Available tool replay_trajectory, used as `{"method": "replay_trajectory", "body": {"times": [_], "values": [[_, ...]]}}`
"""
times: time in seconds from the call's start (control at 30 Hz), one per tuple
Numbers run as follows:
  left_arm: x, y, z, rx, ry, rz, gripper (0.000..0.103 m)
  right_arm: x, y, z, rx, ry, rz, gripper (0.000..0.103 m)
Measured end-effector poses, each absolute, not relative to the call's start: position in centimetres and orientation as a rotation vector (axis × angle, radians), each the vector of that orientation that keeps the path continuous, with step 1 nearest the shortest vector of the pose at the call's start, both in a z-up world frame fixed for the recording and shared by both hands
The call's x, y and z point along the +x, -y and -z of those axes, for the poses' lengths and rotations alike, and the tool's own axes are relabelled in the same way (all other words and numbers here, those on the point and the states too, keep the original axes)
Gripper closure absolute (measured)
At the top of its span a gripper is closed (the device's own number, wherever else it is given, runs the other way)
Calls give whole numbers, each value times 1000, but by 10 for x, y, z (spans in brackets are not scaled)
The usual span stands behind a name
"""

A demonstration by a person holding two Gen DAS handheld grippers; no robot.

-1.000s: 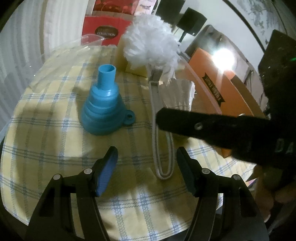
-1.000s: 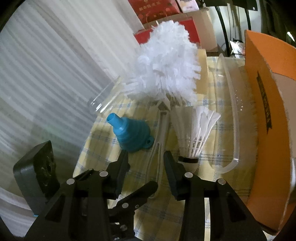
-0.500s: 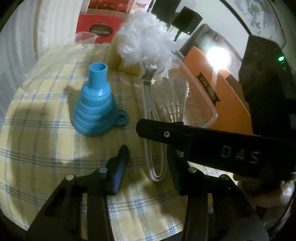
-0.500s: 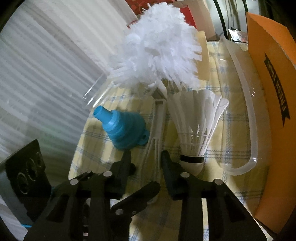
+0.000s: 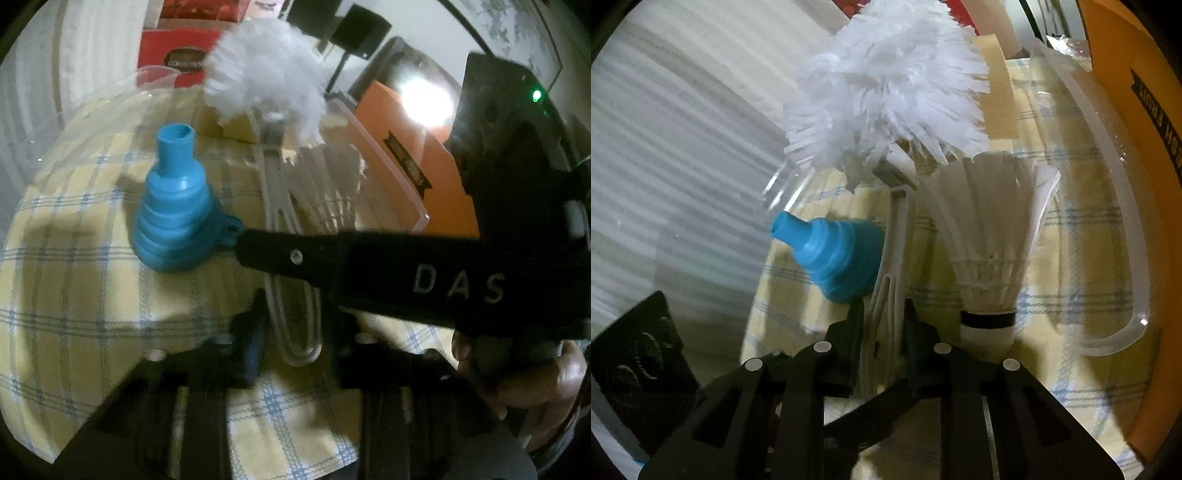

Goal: Organize objects
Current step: 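Close the right tool on the white duster handle, then lift the feather duster with the right tool and carry it over the orange box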

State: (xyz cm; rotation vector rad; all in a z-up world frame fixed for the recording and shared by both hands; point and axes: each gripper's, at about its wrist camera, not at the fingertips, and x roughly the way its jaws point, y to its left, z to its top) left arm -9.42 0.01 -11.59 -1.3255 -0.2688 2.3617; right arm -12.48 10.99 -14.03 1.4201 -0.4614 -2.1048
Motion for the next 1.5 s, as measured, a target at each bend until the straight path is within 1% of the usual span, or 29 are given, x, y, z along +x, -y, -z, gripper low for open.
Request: {"method": "replay_trajectory", "body": {"times": [0.43, 0.8, 0.93, 1.17, 1.5], "values": [[-82, 2, 92, -1243, 254, -2381, 79, -118, -118, 129, 1348, 557, 2084, 85], [-65, -8, 50, -1133, 220, -2392, 79, -105, -122, 91, 1230, 553, 2124, 85], [-63, -24, 35, -1108, 190, -2374, 79, -103, -136, 74, 1192, 554, 2156, 85], [-72, -53, 25, -1071, 131, -2331, 79, -91, -174, 54, 1142, 590, 2229, 85], [-73, -113, 19, -1058, 37, -2231, 79, -79, -232, 46, 1109, 683, 2336, 85]]}}
